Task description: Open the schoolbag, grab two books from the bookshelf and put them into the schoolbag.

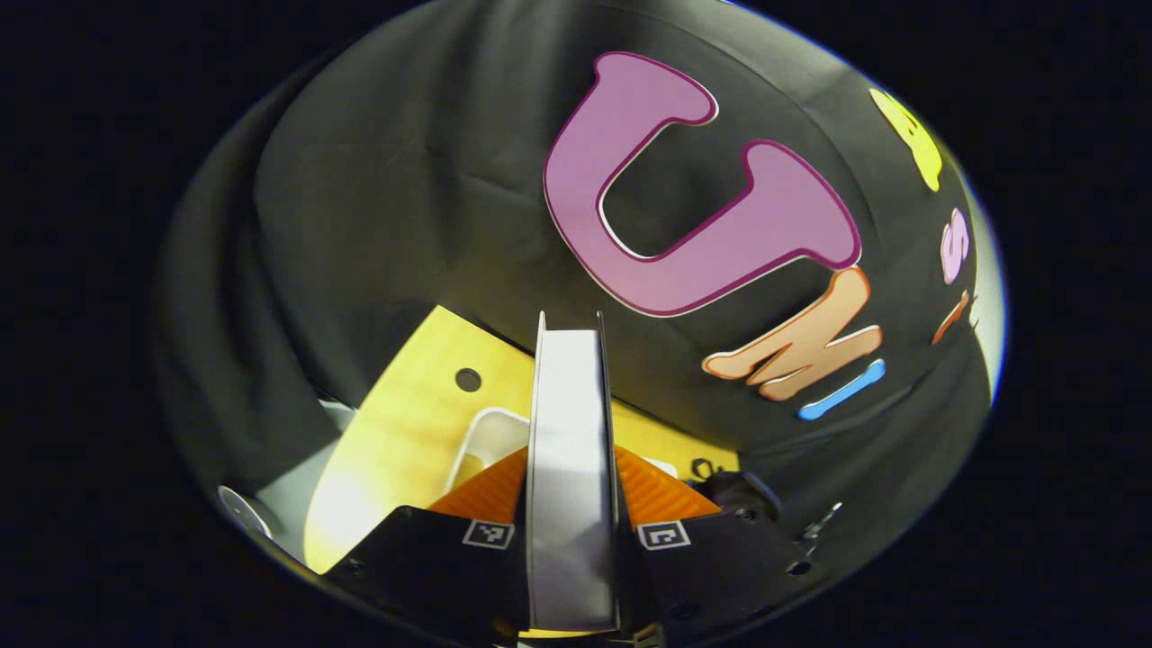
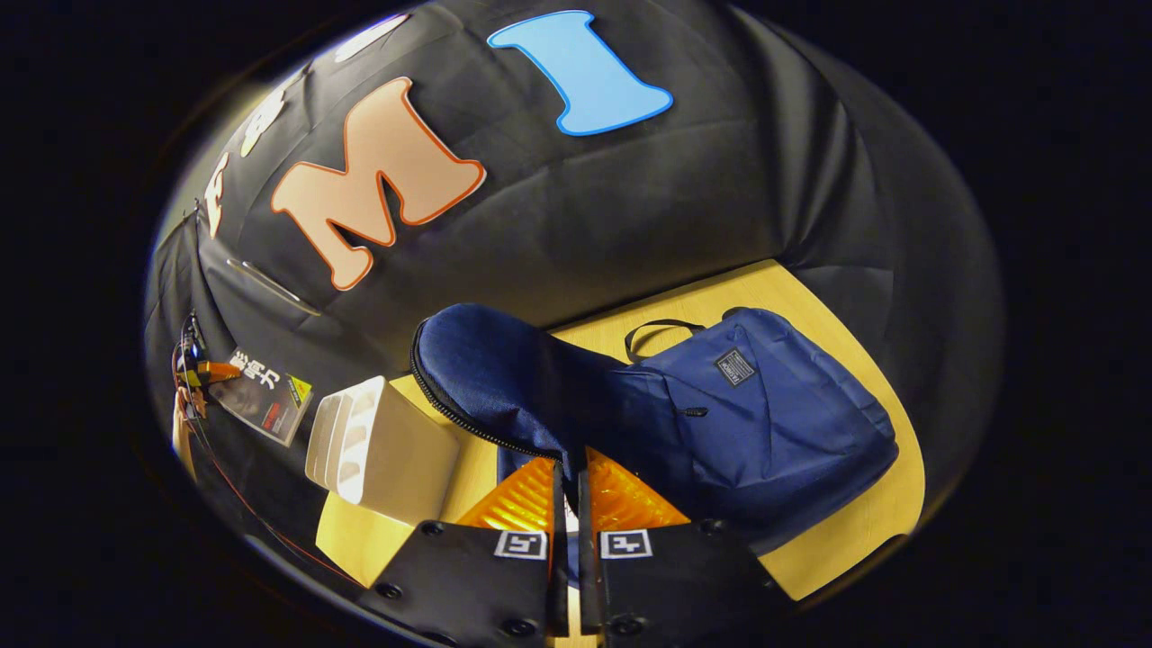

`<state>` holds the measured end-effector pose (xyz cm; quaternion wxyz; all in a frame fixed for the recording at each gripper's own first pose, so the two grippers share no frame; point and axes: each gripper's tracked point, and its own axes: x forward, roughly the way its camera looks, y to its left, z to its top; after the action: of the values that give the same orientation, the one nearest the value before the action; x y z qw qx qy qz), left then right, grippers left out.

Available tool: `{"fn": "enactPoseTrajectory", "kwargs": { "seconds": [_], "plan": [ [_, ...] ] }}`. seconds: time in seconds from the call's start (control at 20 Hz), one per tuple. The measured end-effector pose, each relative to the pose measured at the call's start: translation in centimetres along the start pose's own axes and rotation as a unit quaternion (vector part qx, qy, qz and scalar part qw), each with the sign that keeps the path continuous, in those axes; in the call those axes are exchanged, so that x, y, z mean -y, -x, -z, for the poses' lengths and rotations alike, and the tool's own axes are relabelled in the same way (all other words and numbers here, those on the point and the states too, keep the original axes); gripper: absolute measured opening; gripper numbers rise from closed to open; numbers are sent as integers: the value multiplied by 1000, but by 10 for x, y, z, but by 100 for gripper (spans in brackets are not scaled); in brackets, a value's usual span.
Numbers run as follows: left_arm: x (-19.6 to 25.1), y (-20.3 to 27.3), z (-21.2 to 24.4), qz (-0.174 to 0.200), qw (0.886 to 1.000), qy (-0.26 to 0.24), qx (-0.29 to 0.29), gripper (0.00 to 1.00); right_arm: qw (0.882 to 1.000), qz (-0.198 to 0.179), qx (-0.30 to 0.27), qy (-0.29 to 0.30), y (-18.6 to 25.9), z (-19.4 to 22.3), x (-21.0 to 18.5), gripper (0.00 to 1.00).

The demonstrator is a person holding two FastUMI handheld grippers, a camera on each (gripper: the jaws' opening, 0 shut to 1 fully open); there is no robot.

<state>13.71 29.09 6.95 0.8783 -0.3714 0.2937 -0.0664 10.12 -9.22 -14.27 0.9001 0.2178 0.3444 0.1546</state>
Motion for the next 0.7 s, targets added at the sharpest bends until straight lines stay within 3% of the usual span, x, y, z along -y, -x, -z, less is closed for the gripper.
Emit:
{"fn": "enactPoseTrajectory", "kwargs": {
  "seconds": [0.25,0.7],
  "plan": [
    [48,-28,21,67,993,93,10,35,1000,-3,5,-10,2,-3,2,8],
    [142,-114,113,102,986,128,-2,34,999,-10,19,-25,6,-7,3,8]
  ]
}}
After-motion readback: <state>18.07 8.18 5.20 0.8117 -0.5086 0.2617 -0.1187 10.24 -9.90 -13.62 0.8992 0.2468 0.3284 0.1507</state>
